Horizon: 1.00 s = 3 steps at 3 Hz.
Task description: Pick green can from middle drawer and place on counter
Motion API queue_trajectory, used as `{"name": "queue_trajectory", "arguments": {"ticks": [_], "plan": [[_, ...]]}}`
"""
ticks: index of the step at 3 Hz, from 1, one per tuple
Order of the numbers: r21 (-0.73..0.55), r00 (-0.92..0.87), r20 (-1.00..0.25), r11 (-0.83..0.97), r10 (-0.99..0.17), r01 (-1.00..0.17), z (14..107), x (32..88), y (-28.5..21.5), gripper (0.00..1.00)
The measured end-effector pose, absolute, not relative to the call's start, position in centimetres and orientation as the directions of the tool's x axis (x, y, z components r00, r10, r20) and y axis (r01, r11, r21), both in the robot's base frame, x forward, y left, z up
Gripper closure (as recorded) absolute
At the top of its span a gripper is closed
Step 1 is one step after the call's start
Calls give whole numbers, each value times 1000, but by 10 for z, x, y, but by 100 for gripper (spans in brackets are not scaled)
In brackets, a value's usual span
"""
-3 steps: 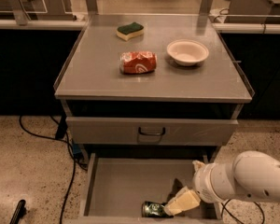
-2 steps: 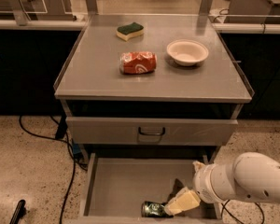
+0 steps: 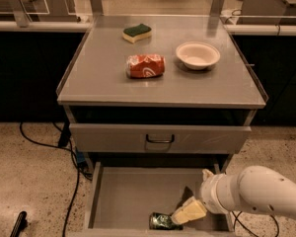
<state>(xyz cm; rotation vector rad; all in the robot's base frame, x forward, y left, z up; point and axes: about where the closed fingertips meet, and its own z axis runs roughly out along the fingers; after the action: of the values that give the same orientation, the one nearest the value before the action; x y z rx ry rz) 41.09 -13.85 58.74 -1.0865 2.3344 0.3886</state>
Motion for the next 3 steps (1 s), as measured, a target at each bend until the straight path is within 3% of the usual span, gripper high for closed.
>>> {"name": "queue_trajectory", "arguments": {"ticks": [3], "plan": [[161,-559,-593,596,-579,-787,501,438,-113,0]]}}
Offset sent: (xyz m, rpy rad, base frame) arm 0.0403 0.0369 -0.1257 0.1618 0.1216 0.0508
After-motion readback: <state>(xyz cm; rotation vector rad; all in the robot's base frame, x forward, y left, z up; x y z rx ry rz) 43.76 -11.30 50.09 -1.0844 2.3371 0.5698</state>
